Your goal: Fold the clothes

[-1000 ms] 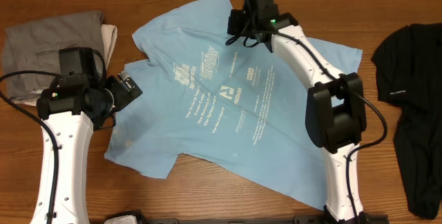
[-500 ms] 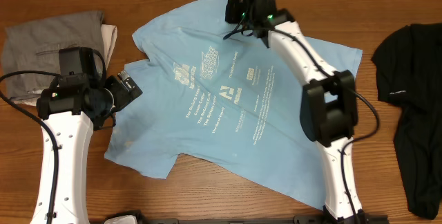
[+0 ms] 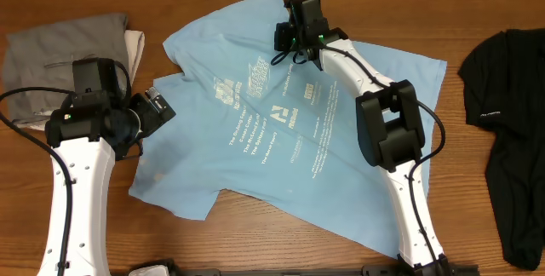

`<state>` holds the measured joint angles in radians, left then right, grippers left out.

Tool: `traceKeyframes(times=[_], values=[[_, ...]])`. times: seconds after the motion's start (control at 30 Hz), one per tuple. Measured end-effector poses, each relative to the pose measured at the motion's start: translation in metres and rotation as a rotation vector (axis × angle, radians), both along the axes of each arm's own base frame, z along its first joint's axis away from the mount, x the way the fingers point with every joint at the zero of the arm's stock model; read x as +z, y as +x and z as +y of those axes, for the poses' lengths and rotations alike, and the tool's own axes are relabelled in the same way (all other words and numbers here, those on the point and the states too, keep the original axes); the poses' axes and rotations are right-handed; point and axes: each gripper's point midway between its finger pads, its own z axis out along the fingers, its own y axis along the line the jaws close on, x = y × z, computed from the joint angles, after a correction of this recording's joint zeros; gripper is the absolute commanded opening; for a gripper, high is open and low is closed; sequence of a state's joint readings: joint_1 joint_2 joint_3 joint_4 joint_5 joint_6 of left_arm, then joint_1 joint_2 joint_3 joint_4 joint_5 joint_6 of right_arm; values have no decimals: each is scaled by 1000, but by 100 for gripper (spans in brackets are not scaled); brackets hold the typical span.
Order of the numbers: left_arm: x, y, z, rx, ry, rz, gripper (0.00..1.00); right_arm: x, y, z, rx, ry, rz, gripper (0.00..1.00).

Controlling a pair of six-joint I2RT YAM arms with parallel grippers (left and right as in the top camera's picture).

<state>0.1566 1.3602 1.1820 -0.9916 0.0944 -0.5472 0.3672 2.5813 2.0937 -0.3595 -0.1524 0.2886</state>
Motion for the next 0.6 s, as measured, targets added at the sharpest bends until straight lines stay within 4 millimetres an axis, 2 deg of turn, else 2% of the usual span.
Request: traceKeyframes(times=[0.1,0.3,0.6], values=[[0,0,0,0,0,0,100,-12,0,0,-2,2,9,4],[0,0,0,0,0,0,100,-13,9,2,-20,18,-21,4],[0,0,0,0,0,0,100,-17,37,6,-62,51,-153,4]])
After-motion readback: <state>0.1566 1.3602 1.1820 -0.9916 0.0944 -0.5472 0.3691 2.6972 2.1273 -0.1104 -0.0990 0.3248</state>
